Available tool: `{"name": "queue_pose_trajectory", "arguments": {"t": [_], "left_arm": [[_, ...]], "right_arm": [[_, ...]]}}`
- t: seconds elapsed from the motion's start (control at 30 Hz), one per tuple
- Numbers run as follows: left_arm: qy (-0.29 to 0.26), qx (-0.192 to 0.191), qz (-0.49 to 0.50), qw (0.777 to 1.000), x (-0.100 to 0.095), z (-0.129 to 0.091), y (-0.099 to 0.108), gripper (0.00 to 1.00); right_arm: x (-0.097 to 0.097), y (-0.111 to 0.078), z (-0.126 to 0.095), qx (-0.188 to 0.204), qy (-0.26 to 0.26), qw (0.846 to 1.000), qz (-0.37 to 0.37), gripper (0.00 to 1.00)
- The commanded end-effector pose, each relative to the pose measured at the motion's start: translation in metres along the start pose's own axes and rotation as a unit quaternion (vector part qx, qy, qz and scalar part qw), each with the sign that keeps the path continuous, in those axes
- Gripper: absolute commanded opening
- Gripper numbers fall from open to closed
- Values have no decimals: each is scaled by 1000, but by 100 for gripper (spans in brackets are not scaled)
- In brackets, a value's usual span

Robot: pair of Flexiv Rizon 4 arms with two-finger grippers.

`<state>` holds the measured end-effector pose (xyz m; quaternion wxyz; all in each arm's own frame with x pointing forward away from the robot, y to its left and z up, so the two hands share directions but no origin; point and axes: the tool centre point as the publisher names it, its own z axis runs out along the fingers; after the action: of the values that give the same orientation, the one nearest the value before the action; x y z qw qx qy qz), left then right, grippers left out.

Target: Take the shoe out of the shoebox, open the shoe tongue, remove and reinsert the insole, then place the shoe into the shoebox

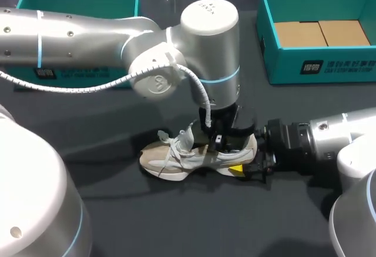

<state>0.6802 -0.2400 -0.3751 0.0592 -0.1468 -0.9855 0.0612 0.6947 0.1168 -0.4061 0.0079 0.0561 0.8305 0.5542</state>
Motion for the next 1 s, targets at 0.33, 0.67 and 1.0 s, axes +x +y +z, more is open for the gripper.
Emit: {"name": "queue_pose_trajectory", "arguments": {"t": [0.33, 0.67, 1.0], "left_arm": [[8, 3, 8, 1000, 12, 8, 32, 0], [0, 3, 24, 1000, 17, 16, 33, 44], [-63, -31, 36, 997, 0, 41, 28, 53]], "right_arm": [[0, 1, 0, 2, 0, 1000, 0, 0], [0, 1, 0, 2, 0, 1000, 0, 0], [0, 1, 0, 2, 0, 1000, 0, 0]]}}
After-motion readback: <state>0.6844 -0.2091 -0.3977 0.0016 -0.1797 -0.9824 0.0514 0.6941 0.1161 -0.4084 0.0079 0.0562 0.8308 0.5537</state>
